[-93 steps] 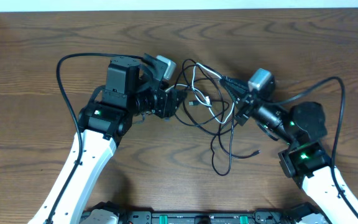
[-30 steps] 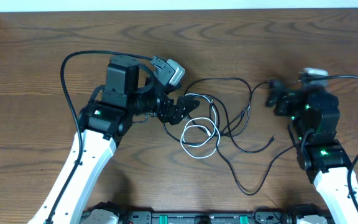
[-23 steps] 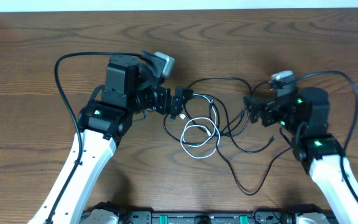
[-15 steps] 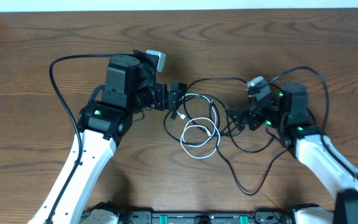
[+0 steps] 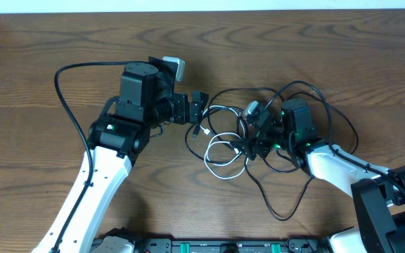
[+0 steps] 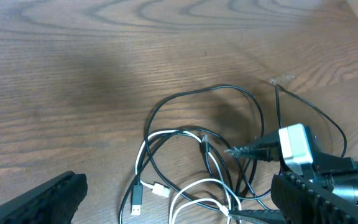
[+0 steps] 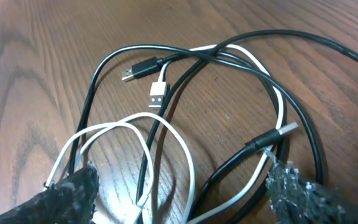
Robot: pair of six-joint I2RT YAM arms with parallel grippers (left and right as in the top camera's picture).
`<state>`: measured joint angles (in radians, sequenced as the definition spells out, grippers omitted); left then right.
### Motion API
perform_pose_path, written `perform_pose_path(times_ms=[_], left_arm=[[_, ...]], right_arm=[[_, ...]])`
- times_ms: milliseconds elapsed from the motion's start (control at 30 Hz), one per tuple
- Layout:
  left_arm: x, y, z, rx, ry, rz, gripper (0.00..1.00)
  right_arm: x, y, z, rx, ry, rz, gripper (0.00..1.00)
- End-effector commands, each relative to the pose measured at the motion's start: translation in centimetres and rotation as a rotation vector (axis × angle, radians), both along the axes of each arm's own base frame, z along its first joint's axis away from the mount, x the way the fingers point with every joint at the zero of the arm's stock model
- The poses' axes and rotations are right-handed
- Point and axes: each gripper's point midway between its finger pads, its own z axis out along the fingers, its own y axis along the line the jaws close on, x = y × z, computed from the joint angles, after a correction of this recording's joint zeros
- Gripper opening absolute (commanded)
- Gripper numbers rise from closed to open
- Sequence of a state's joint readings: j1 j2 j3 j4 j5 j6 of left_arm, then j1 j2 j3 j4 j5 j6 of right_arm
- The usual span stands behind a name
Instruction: Untangle cables
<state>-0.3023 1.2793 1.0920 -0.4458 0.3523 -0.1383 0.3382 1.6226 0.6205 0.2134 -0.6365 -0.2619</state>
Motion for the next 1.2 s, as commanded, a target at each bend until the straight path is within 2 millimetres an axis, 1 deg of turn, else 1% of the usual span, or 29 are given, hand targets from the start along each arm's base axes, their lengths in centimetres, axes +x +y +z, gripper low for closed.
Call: perform_pose_path(times_ms=[0, 167, 333, 433, 500, 633, 700, 767, 800, 933, 1033, 1100, 1167], left_arm=[[0.5, 0.2, 0.6, 0.0, -0.01, 0.019, 1.0], [0.5, 0.2, 0.5, 0.001, -0.007, 0.019, 1.0], [0.5, 0.2, 0.6, 0.001, -0.007, 0.019, 1.0], [0.5, 0.2, 0.6, 0.001, -0.008, 0.019, 1.0], [0.5, 0.2, 0.6, 0.001, -0.008, 0.019, 1.0], [0.5, 0.2, 0.6, 0.001, -0.007, 0.019, 1.0], [0.5, 0.2, 0.6, 0.001, -0.007, 0.019, 1.0], [0.5, 0.2, 0.6, 0.001, -0.007, 0.019, 1.0], [0.5, 0.2, 0.6, 0.001, -0.008, 0.02, 1.0], [0.5, 0.2, 0.6, 0.001, -0.007, 0.019, 1.0], [0.5, 0.2, 0.6, 0.001, -0.007, 0.019, 1.0], [0.5, 0.2, 0.6, 0.001, -0.007, 0.019, 1.0], [0.5, 0.2, 0.5, 0.001, -0.007, 0.019, 1.0]], right_arm=[[-0.1, 0.3, 0.1, 0.0, -0.017, 0.024, 0.81], [-0.3, 0.5, 0.3, 0.012, -0.012, 0.037, 0.73], [-0.9, 0.7, 0.4, 0.032, 0.01, 0.061, 0.73], [-1.5, 1.0, 0.5, 0.055, 0.034, 0.088, 0.73], [-1.9, 0.9, 0.2, 0.05, 0.055, 0.089, 0.73], [-3.3, 0.4, -1.1, 0.009, 0.12, 0.108, 0.72], [-3.7, 0.2, -1.5, -0.009, 0.137, 0.108, 0.68], [-3.8, 0.2, -1.6, -0.01, 0.143, 0.108, 0.59], [-3.8, 0.2, -1.6, -0.01, 0.143, 0.108, 0.56], [-3.4, -0.3, -2.0, -0.042, 0.135, 0.082, 0.49], [-3.0, -0.7, -2.5, -0.07, 0.131, 0.06, 0.49], [-2.9, -0.7, -2.7, -0.078, 0.127, 0.054, 0.54], [-2.8, -0.8, -2.7, -0.08, 0.124, 0.051, 0.55]])
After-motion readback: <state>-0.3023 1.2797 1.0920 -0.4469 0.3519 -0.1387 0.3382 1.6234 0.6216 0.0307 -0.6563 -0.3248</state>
